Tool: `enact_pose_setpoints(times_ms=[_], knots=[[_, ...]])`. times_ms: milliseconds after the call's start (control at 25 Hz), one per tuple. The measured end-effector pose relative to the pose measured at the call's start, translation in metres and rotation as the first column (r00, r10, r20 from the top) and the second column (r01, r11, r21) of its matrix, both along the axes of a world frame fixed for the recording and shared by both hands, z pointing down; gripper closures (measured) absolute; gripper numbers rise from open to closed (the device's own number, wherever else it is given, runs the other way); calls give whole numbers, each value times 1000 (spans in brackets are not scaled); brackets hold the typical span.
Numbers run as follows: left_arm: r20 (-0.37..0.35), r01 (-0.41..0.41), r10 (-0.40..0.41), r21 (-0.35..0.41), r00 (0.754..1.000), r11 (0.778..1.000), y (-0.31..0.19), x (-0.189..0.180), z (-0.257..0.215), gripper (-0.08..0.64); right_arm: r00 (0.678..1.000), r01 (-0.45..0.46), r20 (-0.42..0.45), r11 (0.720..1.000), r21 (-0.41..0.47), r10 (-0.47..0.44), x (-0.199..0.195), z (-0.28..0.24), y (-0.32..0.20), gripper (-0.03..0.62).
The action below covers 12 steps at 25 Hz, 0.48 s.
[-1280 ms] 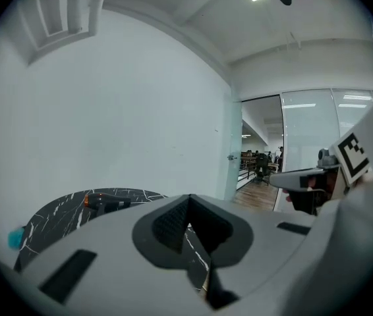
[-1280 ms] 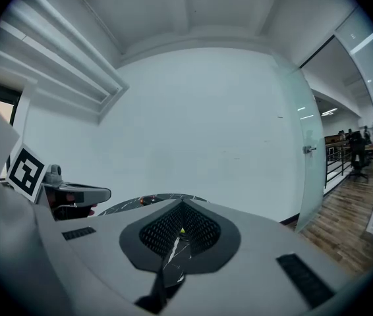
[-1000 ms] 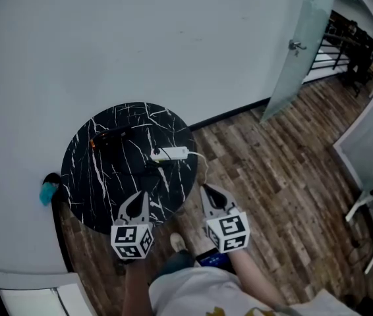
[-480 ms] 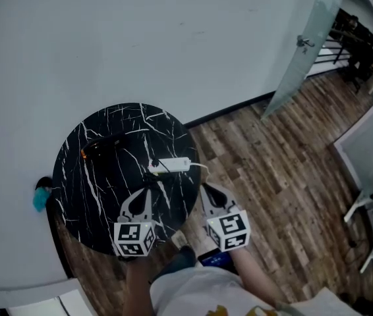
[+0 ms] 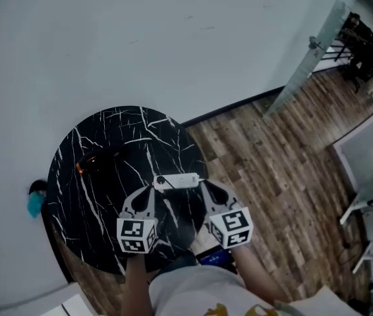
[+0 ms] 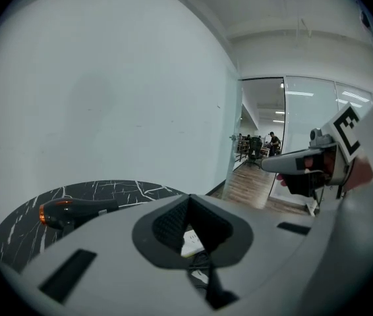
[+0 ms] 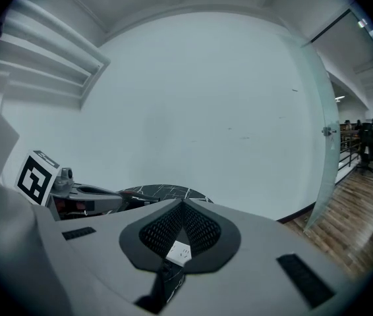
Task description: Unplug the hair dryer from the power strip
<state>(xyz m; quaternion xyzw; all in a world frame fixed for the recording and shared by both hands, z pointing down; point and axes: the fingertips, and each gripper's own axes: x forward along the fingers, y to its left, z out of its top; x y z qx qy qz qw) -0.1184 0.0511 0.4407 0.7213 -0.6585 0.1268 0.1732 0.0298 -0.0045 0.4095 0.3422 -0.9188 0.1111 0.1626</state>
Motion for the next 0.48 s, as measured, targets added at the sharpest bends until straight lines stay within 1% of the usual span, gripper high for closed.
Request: enact_pose_setpoints(times_ms=[80,240,320,480], knots=[[-7,-16,16,-3,1000,1000,-8,-6,5,560,1000,-1,-7,1000,-11,1,-8,7,-8,594],[-55,-32,30,-37,998,999,-20,-17,19,560,1000,-11,-17,1000,-22,11,-18,19,-21,594],[-75,-44,42,-29,996,999,-22,-20,21,560,999,-12,-32,999,-34,11,-20,24,-23,595],[-156,-82,83,15,984,997,-26,-18,19,560,999,-7,-47,999,-41,6,-26,28,-28,594]])
